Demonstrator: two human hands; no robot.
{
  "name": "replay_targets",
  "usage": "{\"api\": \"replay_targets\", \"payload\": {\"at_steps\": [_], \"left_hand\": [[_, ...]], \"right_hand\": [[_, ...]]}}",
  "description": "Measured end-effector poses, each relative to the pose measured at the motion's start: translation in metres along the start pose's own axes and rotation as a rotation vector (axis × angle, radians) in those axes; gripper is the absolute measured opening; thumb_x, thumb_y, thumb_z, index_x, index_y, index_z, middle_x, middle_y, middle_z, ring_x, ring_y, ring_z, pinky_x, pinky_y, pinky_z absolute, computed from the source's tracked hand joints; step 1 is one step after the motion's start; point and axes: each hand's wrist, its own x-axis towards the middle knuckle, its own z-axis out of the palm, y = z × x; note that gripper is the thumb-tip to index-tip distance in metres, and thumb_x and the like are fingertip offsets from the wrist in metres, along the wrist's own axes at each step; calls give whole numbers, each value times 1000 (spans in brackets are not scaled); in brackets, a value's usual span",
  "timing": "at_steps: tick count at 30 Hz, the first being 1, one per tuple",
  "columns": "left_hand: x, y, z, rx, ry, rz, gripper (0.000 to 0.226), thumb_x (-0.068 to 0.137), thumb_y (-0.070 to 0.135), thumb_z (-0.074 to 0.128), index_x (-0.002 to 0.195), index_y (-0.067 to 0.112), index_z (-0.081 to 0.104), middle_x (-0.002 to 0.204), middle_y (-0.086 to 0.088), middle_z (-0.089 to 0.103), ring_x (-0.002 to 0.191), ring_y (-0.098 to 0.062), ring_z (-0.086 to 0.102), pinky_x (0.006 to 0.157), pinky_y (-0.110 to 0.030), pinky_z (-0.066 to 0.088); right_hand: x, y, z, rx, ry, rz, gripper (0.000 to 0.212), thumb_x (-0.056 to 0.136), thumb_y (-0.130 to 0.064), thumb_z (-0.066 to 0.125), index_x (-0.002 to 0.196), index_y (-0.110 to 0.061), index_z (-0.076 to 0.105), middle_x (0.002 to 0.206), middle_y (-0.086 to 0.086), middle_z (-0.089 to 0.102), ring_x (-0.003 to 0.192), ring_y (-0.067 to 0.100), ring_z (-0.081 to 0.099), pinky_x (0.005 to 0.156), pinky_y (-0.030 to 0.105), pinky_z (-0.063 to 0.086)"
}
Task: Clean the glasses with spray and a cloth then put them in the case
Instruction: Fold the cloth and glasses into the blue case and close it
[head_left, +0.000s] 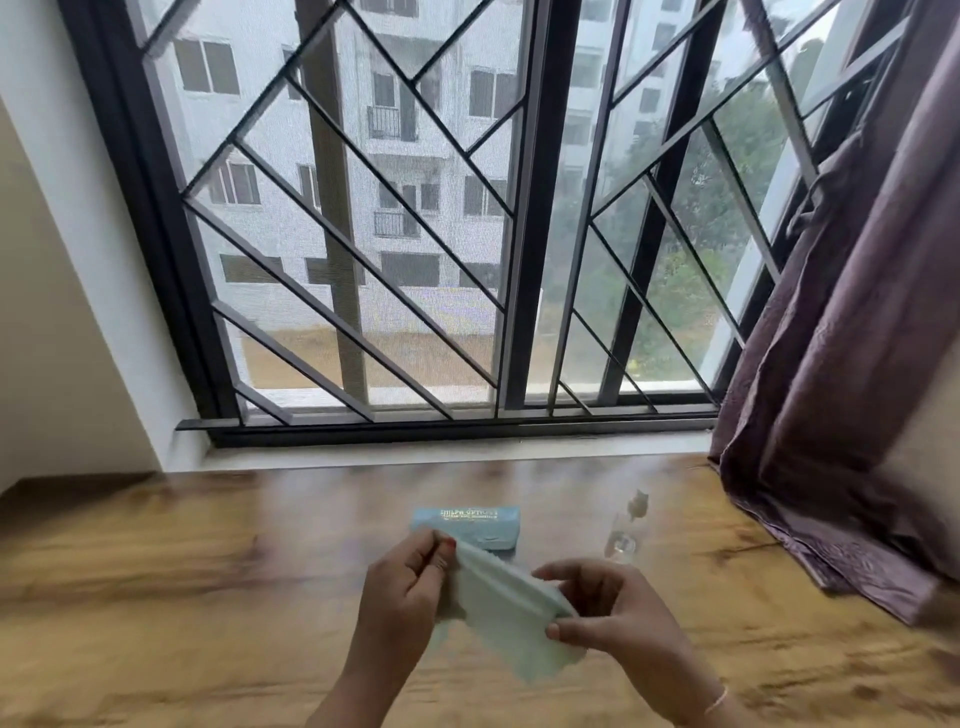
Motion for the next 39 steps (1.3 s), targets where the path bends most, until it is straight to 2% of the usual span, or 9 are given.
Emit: {"api": "replay_targets", "payload": {"at_steps": [3,7,9,13,17,21,27,32,39], "left_hand": [[-3,-7,-1,63,59,46,20,78,33,53,67,17,58,48,7,44,47,-5,36,46,-23,28],[-4,-9,-2,36,143,19,12,81,21,65,69,20,66,58,5,62,54,-2,49,52,-19,37],[-5,-10,-2,-30,159,-39,15,82,9,67,70,18,70,65,4,69,59,-5,56,57,-20,42],[-8,-10,1,-231,157,-184,15,80,3,66,71,11,74,69,-3,72,65,-13,59,65,-28,45],[-14,-10,5,-410,158,-320,14,81,1,63,72,5,73,68,-10,67,65,-19,56,59,-28,44],[-18,-10,4,-532,115,-410,11,82,1,60,77,-3,69,71,-19,67,63,-22,59,52,-24,49],[-15,-22,-8,-297,110,-302,8,78,10,69,72,5,73,56,-4,58,52,-14,43,44,-18,36],[-13,-23,-10,-210,167,-267,14,80,3,65,71,10,72,49,10,58,48,0,44,52,-18,39],[-12,-28,-13,-257,168,-276,5,70,11,76,66,8,74,53,6,59,49,-2,44,51,-21,36]], "right_hand": [[1,1,0,34,39,44,24,45,7,76,67,-3,74,61,9,66,53,14,57,46,21,46],[3,3,-2,46,107,96,24,41,-5,80,63,0,71,54,10,59,46,16,51,42,21,41],[3,4,-3,106,112,127,21,41,0,78,60,-3,68,53,10,56,45,16,48,40,21,40],[1,5,-5,182,-1,230,28,45,5,75,72,-1,70,63,11,62,51,18,54,43,22,42],[-1,11,-6,145,-67,362,41,49,4,75,88,9,65,72,15,59,57,22,56,48,25,45],[-2,14,-3,114,-12,397,33,48,5,78,77,3,63,60,12,55,49,19,52,44,24,43],[-2,11,-4,47,44,359,19,46,-2,80,55,-9,65,50,4,56,45,13,51,40,21,37],[4,9,-5,87,127,316,15,51,-7,80,62,-3,71,53,7,61,44,12,51,41,20,37],[6,6,-10,138,153,245,9,62,-12,70,64,-3,72,57,5,61,49,11,49,43,21,38]]}}
